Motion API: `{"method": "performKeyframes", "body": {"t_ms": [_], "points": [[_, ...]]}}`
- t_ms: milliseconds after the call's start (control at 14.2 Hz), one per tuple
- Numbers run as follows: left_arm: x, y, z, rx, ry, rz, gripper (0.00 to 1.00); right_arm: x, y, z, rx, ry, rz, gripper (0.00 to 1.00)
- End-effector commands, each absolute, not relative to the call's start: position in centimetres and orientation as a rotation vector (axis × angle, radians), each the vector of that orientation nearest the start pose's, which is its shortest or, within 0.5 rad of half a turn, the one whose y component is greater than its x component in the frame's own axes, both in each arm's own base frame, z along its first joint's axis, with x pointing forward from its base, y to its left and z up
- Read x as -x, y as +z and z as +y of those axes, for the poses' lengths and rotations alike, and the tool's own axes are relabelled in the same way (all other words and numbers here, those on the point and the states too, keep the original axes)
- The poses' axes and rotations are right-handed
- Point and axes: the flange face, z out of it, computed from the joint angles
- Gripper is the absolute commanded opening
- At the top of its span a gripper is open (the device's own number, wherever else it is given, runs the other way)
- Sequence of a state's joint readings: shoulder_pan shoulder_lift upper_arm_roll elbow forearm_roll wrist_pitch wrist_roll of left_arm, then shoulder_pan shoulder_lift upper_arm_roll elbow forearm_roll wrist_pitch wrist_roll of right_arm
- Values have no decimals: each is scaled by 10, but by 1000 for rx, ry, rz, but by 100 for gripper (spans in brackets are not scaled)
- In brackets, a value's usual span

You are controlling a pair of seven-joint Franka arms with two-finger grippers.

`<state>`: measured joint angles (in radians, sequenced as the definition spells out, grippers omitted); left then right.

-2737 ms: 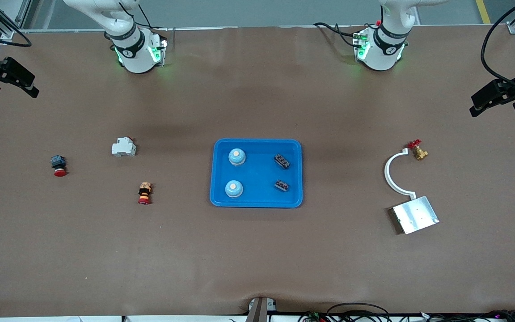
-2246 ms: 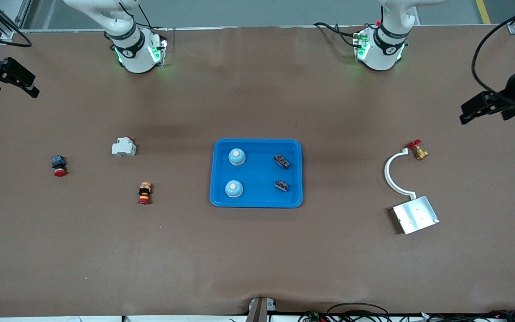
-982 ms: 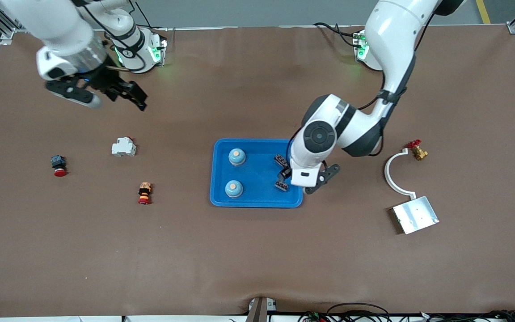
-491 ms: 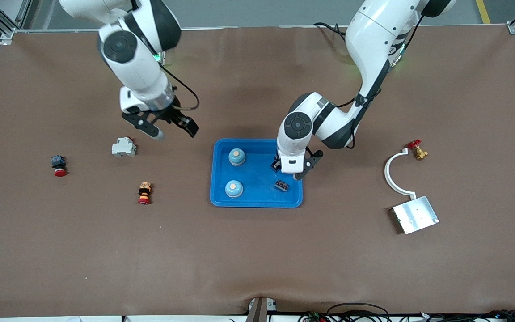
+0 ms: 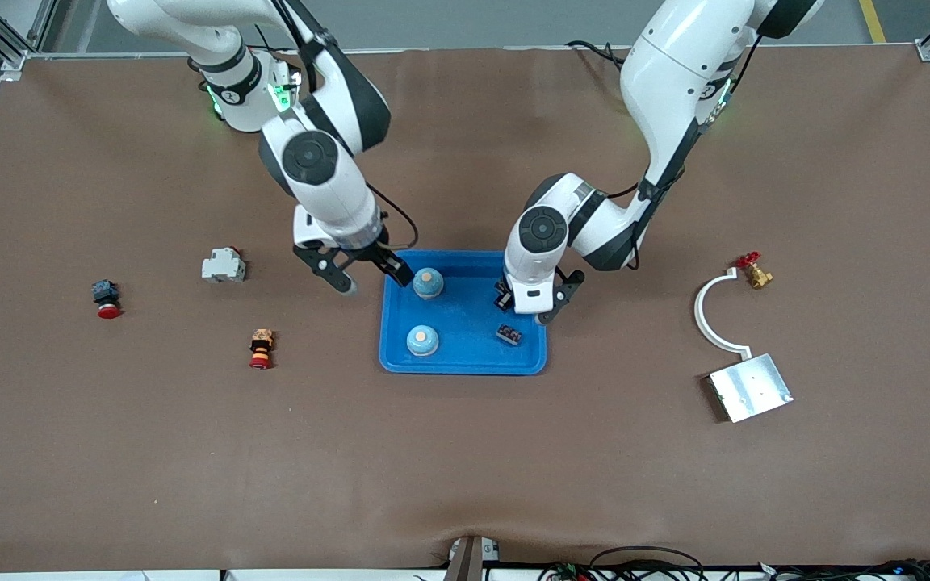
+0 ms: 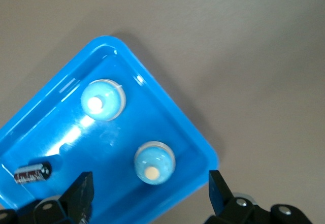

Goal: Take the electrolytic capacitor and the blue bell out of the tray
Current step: 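Grasp the brown capacitor with the left gripper while the right gripper grasps the bell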

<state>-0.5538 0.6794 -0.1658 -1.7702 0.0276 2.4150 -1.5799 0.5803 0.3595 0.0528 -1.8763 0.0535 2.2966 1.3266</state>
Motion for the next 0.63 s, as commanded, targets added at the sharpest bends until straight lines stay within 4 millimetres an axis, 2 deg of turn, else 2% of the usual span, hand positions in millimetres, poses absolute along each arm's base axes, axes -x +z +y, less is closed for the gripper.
{"method": "performKeyframes", "body": {"t_ms": [0, 70, 211, 351, 561], "points": [[-498, 199, -434, 2844, 75, -1403, 7, -541, 296, 407, 2858, -58, 1179, 100], [-502, 220, -432, 2855, 39, -1413, 0, -547, 285, 412, 2868, -88, 1198, 100], [-514, 263, -420, 2840, -59, -1377, 0, -559, 266, 417, 2875, -101, 1207, 100], [-535, 301, -386, 2819, -134, -1382, 0, -573, 255, 418, 2870, -108, 1213, 100], [-561, 335, -327, 2805, -143, -1277, 0, -582, 243, 416, 2867, -108, 1226, 100]]}}
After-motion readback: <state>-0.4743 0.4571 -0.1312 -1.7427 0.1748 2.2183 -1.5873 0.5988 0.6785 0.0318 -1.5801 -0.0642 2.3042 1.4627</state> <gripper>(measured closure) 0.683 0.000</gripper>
